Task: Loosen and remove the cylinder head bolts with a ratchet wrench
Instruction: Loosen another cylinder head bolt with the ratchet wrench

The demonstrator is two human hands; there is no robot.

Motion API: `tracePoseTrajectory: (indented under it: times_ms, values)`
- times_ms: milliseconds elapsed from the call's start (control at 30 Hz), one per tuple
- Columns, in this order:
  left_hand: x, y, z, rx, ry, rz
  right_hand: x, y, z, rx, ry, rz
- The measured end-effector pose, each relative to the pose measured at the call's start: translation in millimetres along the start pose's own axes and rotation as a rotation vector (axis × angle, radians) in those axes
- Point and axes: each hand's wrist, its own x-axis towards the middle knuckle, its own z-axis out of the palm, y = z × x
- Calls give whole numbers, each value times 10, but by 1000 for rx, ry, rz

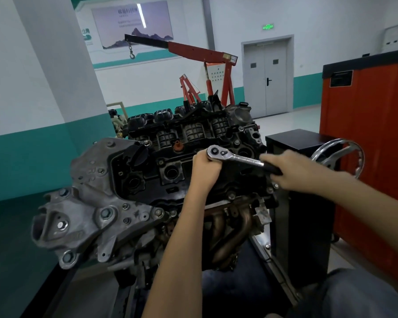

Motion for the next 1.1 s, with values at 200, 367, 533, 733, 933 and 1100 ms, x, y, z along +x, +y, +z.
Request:
tracePoseTrajectory:
  times_ms: [200,367,533,733,933,1100]
  values:
    - [-112,-22,91,-134,99,-3,-225,-290,521,295,138,172]
    - [-77,17,181,-184,196,-29,-274,-1224,1181,874,372,367]
    - [-60,-35,83,-114,111,16,-274,-1040,1029,762,258,316]
    - [53,-5,-26,55,-53,34,39,75,-71,52,-52,-18]
    - [-58,-40,53,-152,94,-17,-170,-226,422,275,122,89]
    - [-47,-6,150,-140,176,-17,-278,-1191,1151,867,359,366]
